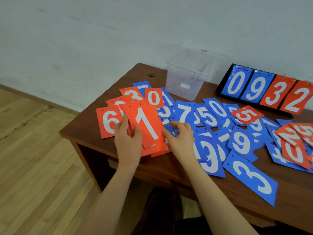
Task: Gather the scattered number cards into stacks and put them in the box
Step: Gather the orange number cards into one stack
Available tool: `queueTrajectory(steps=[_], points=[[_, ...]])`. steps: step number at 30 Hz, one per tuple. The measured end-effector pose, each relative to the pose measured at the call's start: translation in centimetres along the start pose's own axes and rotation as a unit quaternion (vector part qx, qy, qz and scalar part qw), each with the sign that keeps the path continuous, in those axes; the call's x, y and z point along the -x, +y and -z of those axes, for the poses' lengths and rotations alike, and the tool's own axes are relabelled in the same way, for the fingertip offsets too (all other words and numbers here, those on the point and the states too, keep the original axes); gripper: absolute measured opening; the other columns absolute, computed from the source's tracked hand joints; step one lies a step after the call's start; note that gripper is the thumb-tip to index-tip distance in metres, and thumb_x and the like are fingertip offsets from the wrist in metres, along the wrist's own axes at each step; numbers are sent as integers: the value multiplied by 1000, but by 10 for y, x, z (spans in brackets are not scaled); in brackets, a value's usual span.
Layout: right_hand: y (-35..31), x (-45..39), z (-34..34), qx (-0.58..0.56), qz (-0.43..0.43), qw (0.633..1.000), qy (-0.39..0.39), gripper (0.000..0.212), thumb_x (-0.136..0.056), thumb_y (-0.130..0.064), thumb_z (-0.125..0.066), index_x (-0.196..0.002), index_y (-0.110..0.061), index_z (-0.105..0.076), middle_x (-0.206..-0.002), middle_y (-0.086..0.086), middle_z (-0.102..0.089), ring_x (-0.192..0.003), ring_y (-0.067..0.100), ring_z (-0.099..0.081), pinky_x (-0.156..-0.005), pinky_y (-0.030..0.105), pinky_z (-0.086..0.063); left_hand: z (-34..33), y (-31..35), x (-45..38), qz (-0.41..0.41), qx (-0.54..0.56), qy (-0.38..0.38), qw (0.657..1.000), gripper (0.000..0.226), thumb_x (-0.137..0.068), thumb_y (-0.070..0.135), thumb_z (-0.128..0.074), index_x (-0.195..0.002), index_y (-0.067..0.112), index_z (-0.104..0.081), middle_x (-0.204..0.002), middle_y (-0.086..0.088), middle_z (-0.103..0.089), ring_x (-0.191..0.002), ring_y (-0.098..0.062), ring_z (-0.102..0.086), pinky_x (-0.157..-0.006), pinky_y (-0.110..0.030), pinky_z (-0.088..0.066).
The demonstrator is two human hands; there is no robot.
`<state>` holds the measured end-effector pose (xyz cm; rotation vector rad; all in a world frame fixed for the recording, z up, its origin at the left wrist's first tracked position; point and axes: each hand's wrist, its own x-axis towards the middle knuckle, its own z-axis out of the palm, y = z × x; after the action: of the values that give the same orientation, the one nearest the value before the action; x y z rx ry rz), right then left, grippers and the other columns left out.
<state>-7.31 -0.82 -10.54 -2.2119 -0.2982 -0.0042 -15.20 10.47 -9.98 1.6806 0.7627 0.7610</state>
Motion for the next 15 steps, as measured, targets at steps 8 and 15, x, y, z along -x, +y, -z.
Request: queueTrajectory(steps=[8, 15], points=[[1, -10, -18, 163, -71, 983, -55, 59, -77, -55, -66, -122, -20, -52, -135, 6, -37, -130, 26, -29, -107, 42, -22, 23, -3, -7, 0, -31, 17, 999, 55, -94, 25, -49, -145, 24, -27, -142, -1, -37, -128, -15, -40, -95, -25, -37], [-6, -17, -22, 155, -84, 983, -53, 46, -77, -41, -73, -112, -19, -51, -129, 5, -39, -128, 25, -33, -107, 41, -23, 30, -7, -11, 5, -25, 12, 1000, 57, -94, 28, -48, -146, 27, -24, -142, -1, -36, -129, -16, -39, -102, -38, -39]])
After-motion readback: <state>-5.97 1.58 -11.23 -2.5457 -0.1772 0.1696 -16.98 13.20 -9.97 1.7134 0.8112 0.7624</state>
